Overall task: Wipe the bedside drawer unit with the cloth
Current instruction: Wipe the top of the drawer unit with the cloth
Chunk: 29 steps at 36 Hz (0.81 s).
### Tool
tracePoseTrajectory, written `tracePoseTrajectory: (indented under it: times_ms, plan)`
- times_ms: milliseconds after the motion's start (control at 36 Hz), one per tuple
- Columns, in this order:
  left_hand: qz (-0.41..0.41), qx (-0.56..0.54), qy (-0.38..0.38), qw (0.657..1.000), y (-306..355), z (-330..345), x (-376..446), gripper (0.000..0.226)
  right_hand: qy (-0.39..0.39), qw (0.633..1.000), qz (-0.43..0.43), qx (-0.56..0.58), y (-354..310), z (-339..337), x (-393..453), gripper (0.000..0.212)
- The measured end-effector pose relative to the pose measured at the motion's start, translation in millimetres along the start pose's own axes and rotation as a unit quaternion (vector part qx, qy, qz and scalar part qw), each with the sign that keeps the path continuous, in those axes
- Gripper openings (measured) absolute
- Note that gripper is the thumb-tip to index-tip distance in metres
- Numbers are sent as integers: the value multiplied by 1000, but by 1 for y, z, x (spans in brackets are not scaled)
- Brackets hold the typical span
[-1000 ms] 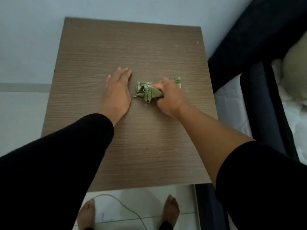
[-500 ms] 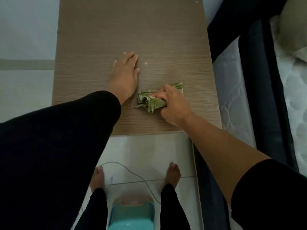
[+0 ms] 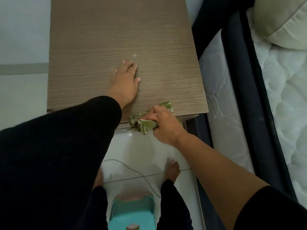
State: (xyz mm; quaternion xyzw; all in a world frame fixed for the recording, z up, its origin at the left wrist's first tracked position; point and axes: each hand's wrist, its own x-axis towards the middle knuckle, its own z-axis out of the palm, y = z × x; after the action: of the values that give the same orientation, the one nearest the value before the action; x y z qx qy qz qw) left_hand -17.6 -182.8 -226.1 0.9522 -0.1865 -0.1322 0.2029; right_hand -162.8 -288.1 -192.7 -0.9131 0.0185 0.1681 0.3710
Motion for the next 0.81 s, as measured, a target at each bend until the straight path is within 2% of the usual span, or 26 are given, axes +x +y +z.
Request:
tracePoseTrajectory:
  times_ms: [111,306,417,500,583,667,806]
  plan:
    - [4,-13,-6,1000,1,-8,2,50,-10,1000,7,4,-2,-12,-2,51]
    - [3,-13,9,1000,2,-19,16,47,38,999,25,6,-14,-59,26,40]
    - [9,-12,13,1000,5,-25,29,47,83,996,14,24,-20,-90,52,40]
    - [10,37,-10,999,9,-27,41,51,123,992,4,9,-21,-110,75,34]
    - [2,23,0,1000,15,-27,58,48,175,984,-19,2,-20,-129,99,35]
    - [0,21,5,1000,23,-26,80,48,231,971,-48,-25,-14,-146,127,40]
    - [-4,19,-4,1000,31,-20,117,50,287,952,-35,-99,5,-164,177,46]
